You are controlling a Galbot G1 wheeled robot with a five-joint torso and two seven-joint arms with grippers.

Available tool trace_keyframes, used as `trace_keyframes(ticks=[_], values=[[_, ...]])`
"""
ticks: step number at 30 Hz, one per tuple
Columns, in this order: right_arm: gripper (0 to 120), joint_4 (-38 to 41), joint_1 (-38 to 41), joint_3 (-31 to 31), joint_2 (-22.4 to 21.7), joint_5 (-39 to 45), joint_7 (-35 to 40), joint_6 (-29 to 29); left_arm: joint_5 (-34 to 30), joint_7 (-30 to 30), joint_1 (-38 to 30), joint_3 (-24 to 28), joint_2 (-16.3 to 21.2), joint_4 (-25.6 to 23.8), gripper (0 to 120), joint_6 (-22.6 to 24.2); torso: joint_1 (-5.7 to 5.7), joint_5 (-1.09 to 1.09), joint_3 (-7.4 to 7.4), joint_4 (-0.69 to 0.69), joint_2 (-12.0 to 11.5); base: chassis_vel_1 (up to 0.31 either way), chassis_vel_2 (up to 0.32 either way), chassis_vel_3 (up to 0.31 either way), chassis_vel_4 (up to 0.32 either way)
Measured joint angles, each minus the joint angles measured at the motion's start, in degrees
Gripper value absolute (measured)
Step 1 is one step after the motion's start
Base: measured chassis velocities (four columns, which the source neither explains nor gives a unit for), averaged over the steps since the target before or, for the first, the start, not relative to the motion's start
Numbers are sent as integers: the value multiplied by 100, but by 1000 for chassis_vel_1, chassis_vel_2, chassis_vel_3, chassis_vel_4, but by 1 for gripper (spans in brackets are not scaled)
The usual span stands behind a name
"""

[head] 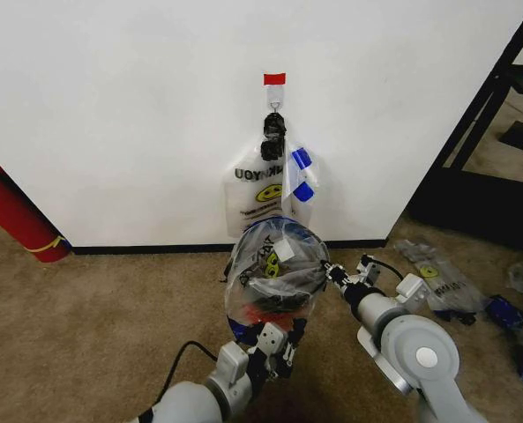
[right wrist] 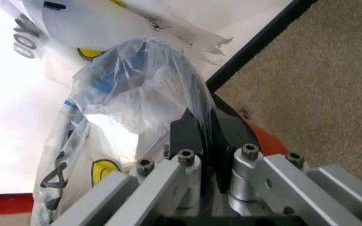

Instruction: Pick up the garbage bag from the wall and place it over the trash bin.

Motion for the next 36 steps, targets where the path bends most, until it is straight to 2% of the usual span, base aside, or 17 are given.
trace_keyframes(ticks=[5,14,19,26,30,36], values=[[1,43,-47,24,8,5,2,-8,368,40,-214,295,-249,460,0,-38,0,0,0,0,-1,0,0,0,0],[1,162,-75,94,-57,126,20,-45,862,76,-523,517,-631,1014,0,-133,0,0,0,0,-1,0,0,0,0],[1,184,-72,126,-100,170,27,-58,1006,84,-538,551,-757,1187,0,-181,0,0,0,0,-1,0,0,0,0],[1,176,-88,144,-103,170,18,-62,1111,75,-488,543,-676,1170,0,-194,0,-1,0,0,-1,0,0,0,0],[1,102,-88,162,-89,145,-18,-62,1111,56,-382,517,-486,931,9,-166,0,-1,0,0,-1,0,0,0,0],[1,-17,-69,156,-55,16,-125,-59,1486,-2,112,292,81,334,35,-409,0,-2,0,0,-1,0,0,0,0]])
